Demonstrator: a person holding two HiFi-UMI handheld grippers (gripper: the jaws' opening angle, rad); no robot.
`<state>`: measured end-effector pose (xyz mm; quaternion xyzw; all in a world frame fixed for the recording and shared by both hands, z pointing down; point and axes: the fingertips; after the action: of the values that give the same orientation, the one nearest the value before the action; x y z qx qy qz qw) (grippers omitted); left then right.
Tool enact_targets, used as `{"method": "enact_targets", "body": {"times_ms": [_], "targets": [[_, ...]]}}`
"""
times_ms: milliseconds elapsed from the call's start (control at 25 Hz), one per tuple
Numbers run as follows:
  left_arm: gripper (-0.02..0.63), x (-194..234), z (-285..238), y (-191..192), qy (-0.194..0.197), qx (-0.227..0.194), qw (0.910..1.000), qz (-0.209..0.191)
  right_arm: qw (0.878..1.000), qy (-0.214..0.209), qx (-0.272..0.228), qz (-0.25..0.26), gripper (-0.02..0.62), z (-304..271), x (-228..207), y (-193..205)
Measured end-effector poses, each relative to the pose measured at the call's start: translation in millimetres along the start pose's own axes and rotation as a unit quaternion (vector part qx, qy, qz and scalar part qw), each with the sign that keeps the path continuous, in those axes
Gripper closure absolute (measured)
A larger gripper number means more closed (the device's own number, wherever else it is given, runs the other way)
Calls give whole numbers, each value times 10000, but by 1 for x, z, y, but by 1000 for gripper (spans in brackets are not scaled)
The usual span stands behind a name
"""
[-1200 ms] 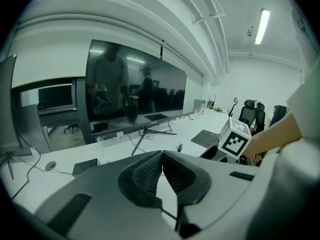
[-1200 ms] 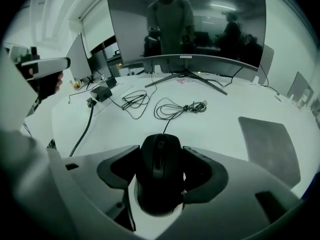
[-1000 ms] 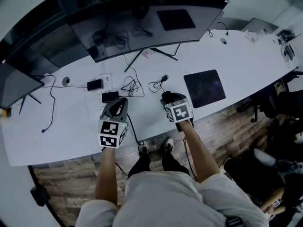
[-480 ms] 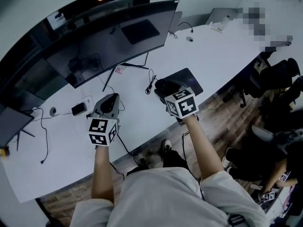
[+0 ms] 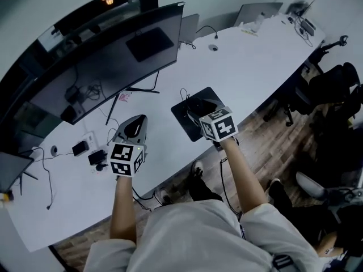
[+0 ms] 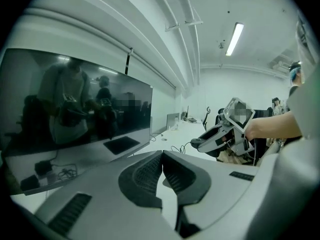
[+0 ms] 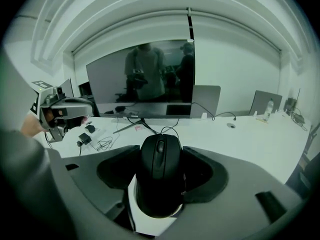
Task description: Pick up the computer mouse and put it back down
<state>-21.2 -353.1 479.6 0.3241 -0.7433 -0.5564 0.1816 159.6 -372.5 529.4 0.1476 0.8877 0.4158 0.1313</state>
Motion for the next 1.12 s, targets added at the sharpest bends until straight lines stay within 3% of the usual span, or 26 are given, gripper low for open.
{"method": "enact_targets", "body": {"times_ms": [560,880,1120], "targets": [[588,-34,-132,0,-22,604,9982,56,9928,253,1006,-597,318,-76,-160,74],[588,-44,-173,4,-120,823,9964,162,9869,362,1532,-340,316,-108,-200,108],[588,-42,-186,8,-115,965,9951,169,9838,262,1755,-247,315,-125,-204,131]]}}
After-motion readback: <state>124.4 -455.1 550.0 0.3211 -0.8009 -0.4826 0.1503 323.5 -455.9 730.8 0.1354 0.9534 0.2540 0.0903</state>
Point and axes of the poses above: the fingertips, and each gripper's own axes: z backward along the fingers, x to its left, y out of its underside, and after that the axes turned 6 degrees about -z, right-handed
